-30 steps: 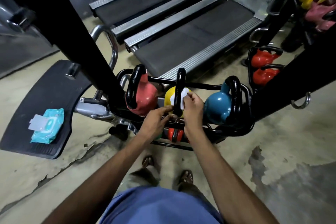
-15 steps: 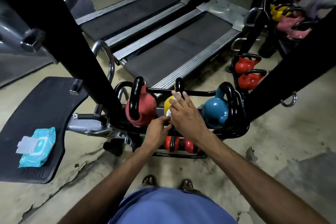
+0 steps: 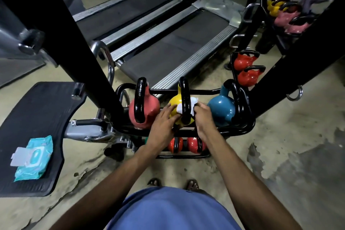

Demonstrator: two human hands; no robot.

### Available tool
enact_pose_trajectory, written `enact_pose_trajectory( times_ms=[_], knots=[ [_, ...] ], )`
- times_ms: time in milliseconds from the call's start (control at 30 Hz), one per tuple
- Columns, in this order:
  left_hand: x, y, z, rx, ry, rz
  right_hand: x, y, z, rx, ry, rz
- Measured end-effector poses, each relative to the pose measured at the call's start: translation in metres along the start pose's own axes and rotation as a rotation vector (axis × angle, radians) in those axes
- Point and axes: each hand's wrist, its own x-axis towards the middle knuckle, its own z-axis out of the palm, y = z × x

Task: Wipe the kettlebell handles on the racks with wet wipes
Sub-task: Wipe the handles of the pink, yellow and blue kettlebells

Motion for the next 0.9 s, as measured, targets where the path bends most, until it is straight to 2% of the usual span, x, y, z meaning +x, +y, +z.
enact_pose_trajectory(
  times_ms=[100, 167, 233, 367, 433, 500, 567, 700, 833, 900],
  knots=[
    [0.006, -0.008, 0.003, 0.017, -0.096, 0.044, -0.005, 0.002, -0.010, 0.088, -0.068, 0.015],
    [0.007, -0.010, 0.003, -0.039, -0.109, 0.031, -0.020, 0.013, -0.015, -0.016, 0.031, -0.122],
    [0.008, -0.012, 0.003, -0.110, -0.104, 0.027, -0.034, 0.025, -0.018, -0.166, 0.116, -0.367],
    [0.007, -0.020, 0.007, -0.227, -0.108, 0.045, -0.038, 0.042, -0.022, -0.819, 0.151, -0.979],
    [0.005, -0.024, 0.009, -0.296, -0.116, 0.048, -0.030, 0.041, -0.028, -1.123, 0.077, -1.260],
    [0.006, -0.024, 0.009, -0.329, -0.108, 0.053, -0.020, 0.032, -0.031, -1.369, -0.051, -1.423],
    [0.005, -0.024, 0.009, -0.326, -0.102, 0.049, -0.013, 0.020, -0.024, -1.594, -0.143, -1.473],
    [0.005, -0.030, 0.009, -0.281, -0.112, 0.076, -0.009, 0.004, -0.004, -1.859, -0.148, -1.488],
    [0.008, -0.019, 0.002, -0.401, -0.195, -0.051, -0.017, 0.016, -0.032, -1.896, -0.180, -1.607],
    [0.010, -0.017, -0.001, -0.384, -0.216, -0.050, -0.019, 0.027, -0.045, -1.791, -0.119, -1.620]
  ],
)
